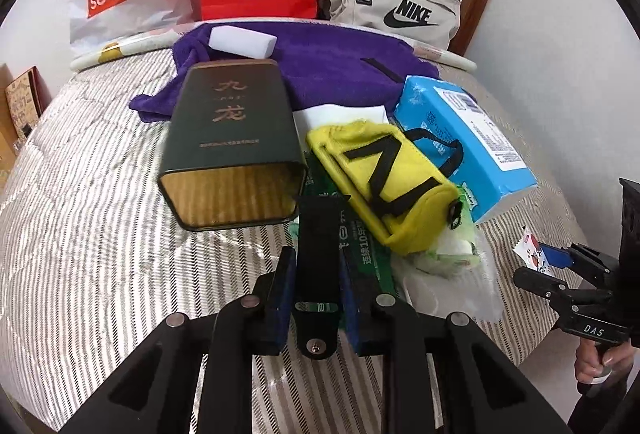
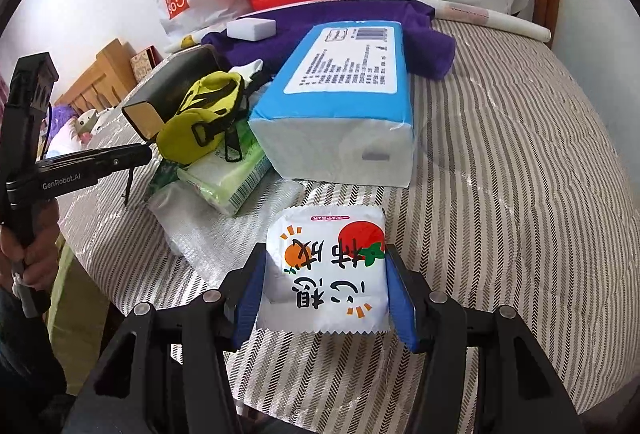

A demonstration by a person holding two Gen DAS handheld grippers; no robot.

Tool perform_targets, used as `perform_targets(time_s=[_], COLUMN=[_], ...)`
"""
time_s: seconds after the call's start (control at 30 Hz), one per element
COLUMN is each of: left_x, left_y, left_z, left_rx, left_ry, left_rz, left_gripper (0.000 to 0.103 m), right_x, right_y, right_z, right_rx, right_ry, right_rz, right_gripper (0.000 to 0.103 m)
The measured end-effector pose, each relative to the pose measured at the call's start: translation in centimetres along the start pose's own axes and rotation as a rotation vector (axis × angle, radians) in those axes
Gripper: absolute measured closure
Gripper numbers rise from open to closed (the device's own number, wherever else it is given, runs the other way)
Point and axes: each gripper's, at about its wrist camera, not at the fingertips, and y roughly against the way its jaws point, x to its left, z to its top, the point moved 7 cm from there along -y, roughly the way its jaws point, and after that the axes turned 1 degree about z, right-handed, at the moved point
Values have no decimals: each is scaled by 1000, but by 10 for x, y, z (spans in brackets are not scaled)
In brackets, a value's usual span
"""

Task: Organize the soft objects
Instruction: 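Lift the snack packet with the right gripper while the left lifts the black strap, then carry the packet with the right gripper while the left carries the strap over the purple towel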

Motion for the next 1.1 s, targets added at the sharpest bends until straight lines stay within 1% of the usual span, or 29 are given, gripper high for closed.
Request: perform_targets(time_s=[0.3,0.5,0.77,0.93,1.1], left_x=[4,15,28,36,46], left_y=[27,42,47,43,36], left_z=[6,20,45,66,87], left_rx=[-48,-82,-97,-94,-85], left_ry=[16,49,93,114,145], left_rz=[7,30,41,52,39], left_gripper=[82,82,82,82,82], right_x=[11,15,15,13,10], right_y=[15,32,44,42,36], right_z=[8,24,58,84,114], right_rx=[-34,-72,-124,-143,-156], right_ry=[25,48,82,100,103], right_rz=[0,-3,-13,-19,-14], right_gripper=[48,48,48,48,48])
